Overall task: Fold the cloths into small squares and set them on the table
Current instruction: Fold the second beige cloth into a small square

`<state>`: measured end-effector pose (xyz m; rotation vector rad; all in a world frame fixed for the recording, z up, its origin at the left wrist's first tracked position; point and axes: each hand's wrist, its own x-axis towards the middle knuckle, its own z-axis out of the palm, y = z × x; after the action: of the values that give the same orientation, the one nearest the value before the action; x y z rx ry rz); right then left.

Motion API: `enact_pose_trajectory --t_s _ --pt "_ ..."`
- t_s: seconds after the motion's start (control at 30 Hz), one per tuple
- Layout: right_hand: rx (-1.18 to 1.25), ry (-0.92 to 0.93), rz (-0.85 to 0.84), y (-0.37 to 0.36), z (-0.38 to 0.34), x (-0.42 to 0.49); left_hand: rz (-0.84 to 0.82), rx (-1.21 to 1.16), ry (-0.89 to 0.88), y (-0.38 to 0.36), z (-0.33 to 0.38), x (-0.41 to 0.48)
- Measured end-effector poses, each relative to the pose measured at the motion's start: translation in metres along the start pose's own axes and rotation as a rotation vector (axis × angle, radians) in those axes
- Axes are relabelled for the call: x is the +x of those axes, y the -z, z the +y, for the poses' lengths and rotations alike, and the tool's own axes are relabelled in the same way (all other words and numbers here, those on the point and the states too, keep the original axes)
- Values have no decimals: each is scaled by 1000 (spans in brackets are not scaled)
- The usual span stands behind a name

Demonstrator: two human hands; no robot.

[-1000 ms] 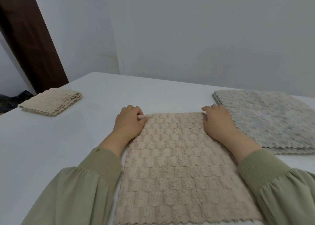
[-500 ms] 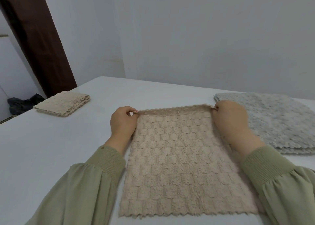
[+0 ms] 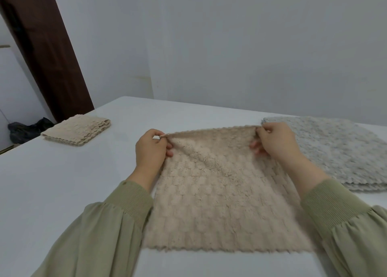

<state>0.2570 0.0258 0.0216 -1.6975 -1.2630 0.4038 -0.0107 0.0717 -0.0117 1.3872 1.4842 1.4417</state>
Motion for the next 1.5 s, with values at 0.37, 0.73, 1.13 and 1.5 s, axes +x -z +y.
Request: enact_pose_trajectory --t_s 0.37,0.73,1.13,1.5 --pt "-301 289 131 0 15 -58 61 181 -95 21 1 -26" --pt "-518 164 101 28 30 -100 -108 549 -220 51 7 -70" --pt "-574 264 -82 24 36 -105 -304 748 -295 46 -4 -65" --pt "-606 227 53 17 36 -101 -284 703 -280 47 0 -73"
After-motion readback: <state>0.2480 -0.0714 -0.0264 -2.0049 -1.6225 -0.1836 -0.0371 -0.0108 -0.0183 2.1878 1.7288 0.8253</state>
